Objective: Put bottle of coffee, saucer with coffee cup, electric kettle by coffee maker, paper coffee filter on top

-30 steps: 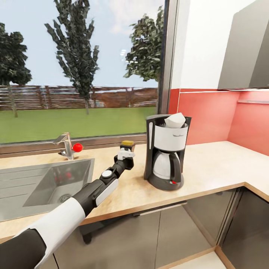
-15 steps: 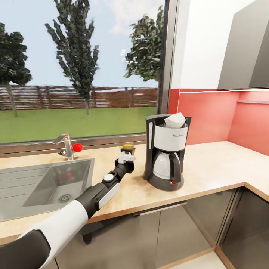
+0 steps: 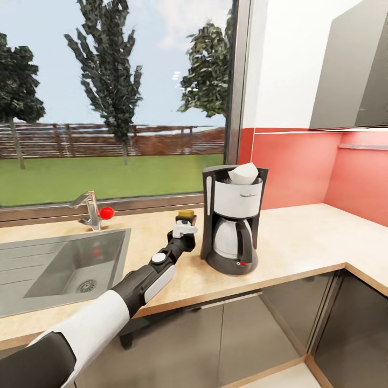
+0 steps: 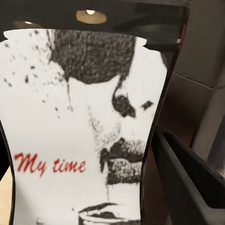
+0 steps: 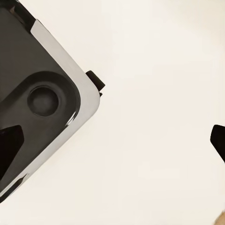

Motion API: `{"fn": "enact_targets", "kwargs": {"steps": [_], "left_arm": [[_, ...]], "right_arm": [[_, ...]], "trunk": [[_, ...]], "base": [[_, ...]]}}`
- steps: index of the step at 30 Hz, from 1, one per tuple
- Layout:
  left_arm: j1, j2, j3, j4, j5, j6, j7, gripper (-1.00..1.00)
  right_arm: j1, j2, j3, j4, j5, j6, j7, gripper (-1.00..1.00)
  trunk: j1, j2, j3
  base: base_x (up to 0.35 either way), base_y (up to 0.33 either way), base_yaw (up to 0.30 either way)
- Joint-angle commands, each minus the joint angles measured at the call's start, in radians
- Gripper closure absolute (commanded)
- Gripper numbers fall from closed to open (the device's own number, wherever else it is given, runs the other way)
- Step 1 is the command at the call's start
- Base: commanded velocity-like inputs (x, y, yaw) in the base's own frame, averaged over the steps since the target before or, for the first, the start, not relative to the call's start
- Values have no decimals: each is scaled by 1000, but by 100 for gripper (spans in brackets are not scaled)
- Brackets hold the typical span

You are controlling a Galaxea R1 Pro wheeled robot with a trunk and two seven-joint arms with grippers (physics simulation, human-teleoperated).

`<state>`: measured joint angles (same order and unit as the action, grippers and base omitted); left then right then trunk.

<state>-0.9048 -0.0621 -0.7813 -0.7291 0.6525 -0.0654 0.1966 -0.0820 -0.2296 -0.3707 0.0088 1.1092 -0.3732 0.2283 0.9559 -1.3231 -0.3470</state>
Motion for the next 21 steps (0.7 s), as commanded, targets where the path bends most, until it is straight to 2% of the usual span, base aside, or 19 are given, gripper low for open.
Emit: {"fn": "enact_targets", "kwargs": {"steps": [1,10,21], "left_arm": [[-2,1,-6,0,10,-7,7,100],[-2,2,-6,6,10,-7,7,100],[-2,2,-7,25,10,-7,7,100]], "right_arm": [[-1,-1,-8,1,3,-2,5,-100],[-1,-1,-8,1,3,-3,5,-100],[-1,-1,-8,1,3,-2,5,-100]], "trunk": [[0,-1,-1],[0,-1,-2],[0,-1,-17]], "base": [[0,-7,0],[30,13,0],[4,2,0]]}}
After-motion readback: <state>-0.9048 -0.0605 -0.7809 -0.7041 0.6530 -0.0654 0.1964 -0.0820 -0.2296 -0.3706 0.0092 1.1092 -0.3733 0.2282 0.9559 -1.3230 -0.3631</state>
